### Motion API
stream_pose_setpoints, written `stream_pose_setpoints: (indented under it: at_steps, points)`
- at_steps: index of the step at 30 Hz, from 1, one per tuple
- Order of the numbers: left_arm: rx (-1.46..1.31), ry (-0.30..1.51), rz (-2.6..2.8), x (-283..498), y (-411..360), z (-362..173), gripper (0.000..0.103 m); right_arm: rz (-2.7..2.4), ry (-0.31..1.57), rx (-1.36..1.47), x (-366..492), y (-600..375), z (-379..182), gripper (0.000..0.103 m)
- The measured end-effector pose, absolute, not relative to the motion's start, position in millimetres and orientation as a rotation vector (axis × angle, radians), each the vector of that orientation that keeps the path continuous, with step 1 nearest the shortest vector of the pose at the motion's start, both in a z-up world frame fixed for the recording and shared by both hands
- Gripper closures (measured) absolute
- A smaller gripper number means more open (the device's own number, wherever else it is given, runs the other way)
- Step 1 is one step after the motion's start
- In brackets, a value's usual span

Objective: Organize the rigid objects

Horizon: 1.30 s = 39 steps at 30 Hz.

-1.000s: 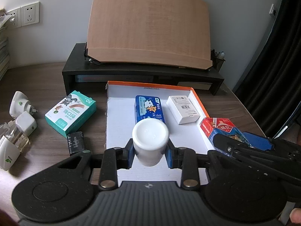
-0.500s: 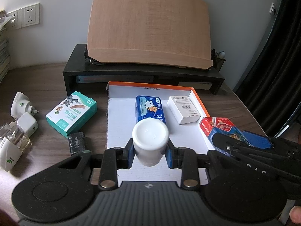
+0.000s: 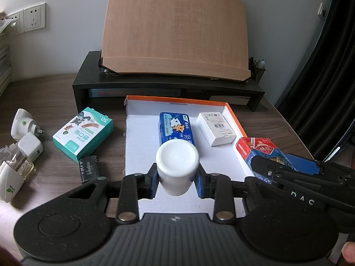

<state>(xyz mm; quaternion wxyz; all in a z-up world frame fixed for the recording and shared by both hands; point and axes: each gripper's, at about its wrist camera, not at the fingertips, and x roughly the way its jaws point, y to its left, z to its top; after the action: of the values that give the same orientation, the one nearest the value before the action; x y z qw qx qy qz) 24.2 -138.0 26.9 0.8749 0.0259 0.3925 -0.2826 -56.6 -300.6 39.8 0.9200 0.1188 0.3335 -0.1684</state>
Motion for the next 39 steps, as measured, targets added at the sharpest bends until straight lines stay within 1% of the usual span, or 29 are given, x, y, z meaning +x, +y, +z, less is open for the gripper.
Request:
stream_pose_setpoints:
  at_steps: [39]
  points:
    - [0.058, 0.825, -0.597, 31.0, -139.2, 23.0, 0.070, -0.353, 0.691, 0.254, -49.2, -306.4, 36.6, 0.032]
